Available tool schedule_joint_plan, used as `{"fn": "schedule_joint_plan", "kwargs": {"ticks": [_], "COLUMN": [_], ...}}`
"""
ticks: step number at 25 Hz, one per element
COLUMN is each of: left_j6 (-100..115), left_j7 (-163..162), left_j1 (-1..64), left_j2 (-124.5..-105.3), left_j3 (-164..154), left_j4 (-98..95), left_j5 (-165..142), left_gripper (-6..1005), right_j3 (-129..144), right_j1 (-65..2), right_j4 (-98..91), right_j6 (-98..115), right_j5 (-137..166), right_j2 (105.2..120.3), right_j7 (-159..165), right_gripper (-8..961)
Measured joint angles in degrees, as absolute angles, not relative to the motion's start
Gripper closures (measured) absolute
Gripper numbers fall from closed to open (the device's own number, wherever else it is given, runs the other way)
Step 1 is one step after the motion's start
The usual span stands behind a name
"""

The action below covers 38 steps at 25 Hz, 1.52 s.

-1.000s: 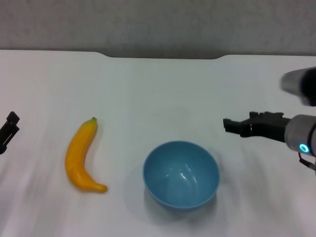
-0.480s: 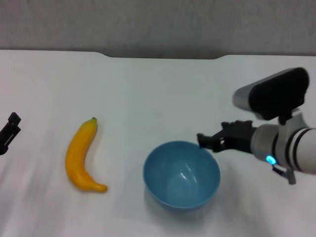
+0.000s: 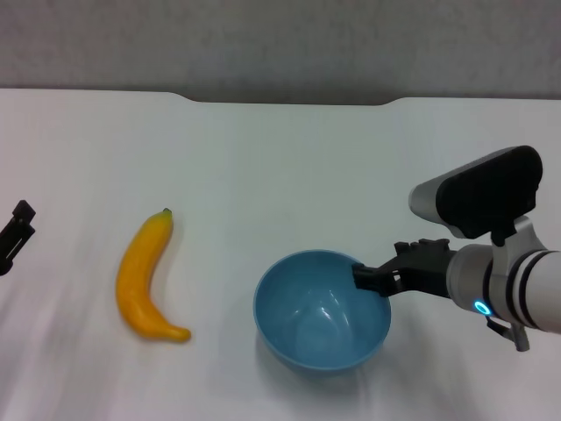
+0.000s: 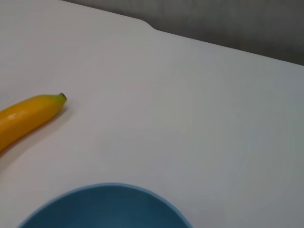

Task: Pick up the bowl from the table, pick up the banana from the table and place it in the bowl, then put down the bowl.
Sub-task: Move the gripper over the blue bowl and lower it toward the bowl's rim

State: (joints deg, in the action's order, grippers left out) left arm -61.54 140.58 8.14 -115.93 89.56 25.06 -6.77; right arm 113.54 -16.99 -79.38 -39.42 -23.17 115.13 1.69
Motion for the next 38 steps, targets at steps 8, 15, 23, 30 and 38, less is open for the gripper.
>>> {"fn": "schedule_joint_plan", "kwargs": {"ticks": [8,15,23,30,38], "left_j6": [-60.85,-60.63,-60.27,-60.26,-60.29], "left_j7": [140.63,140.63,140.63,140.63,140.63], "left_j1": [8.24,8.45,8.93,9.04,8.97], "left_j2": [-116.10,-116.20,-116.19,-116.19,-116.19], "left_j3": [89.82,89.90,89.36,89.24,89.24], "left_j4": [25.16,25.18,25.18,25.14,25.14], "left_j5": [-6.77,-6.77,-6.77,-6.77,-6.76], "left_gripper": [140,140,139,140,140], "right_j3": [114.70,115.69,116.93,118.27,119.47], "right_j1": [-17.33,-17.75,-19.37,-20.65,-20.58], "right_j4": [-76.81,-73.70,-67.90,-65.81,-67.18], "right_j6": [-38.48,-36.10,-32.21,-31.17,-31.17], "right_j5": [-23.71,-24.66,-27.39,-28.87,-28.54], "right_j2": [115.30,115.31,115.31,115.31,115.30], "right_j7": [2.26,2.31,2.42,2.41,2.11], "right_gripper": [209,210,211,245,334]}}
